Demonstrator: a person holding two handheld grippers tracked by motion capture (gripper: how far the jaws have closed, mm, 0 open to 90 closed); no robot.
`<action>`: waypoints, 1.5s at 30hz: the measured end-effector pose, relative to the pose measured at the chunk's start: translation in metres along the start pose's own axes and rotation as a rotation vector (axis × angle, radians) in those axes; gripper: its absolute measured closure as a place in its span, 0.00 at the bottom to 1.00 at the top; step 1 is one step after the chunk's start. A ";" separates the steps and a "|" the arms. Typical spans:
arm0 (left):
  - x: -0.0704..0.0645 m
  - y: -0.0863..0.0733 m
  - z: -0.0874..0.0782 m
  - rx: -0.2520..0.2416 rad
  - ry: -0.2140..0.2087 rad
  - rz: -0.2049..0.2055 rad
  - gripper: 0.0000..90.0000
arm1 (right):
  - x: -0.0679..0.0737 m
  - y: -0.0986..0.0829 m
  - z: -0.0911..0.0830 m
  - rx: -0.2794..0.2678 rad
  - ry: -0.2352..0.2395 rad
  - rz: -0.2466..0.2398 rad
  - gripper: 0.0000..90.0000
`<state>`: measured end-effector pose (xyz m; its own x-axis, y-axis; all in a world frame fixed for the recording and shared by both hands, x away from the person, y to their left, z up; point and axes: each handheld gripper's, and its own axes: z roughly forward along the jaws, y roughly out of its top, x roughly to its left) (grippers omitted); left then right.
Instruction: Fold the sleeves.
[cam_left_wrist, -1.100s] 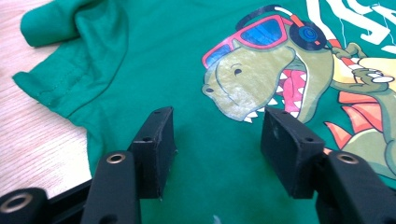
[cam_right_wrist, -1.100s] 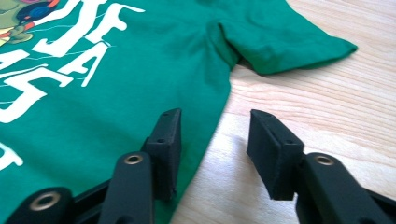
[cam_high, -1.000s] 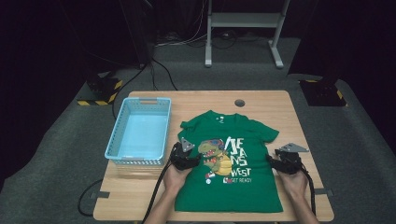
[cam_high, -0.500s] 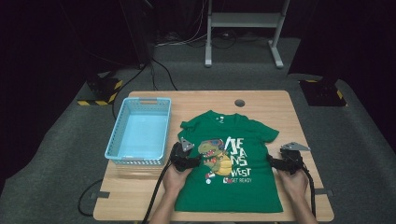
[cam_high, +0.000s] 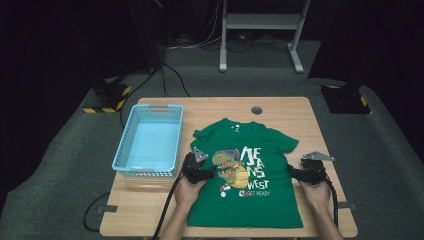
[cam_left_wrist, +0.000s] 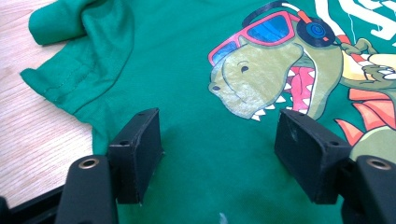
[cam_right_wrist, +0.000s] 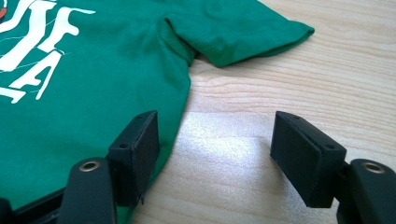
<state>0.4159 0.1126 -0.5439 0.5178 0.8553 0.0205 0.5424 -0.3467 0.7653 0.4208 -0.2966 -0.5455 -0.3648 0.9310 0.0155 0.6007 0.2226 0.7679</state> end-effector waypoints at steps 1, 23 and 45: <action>0.000 0.000 0.000 0.000 0.000 -0.001 0.35 | 0.000 0.000 0.000 0.003 0.000 0.002 0.36; 0.000 0.000 0.000 0.002 0.004 -0.001 0.33 | -0.019 0.030 0.006 -0.018 -0.020 0.049 0.47; 0.000 0.000 0.000 0.002 0.006 -0.003 0.33 | -0.022 0.058 0.037 -0.011 -0.077 0.097 0.51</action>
<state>0.4159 0.1126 -0.5440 0.5125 0.8584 0.0218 0.5455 -0.3450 0.7638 0.4898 -0.2935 -0.5246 -0.2495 0.9675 0.0410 0.6224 0.1278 0.7722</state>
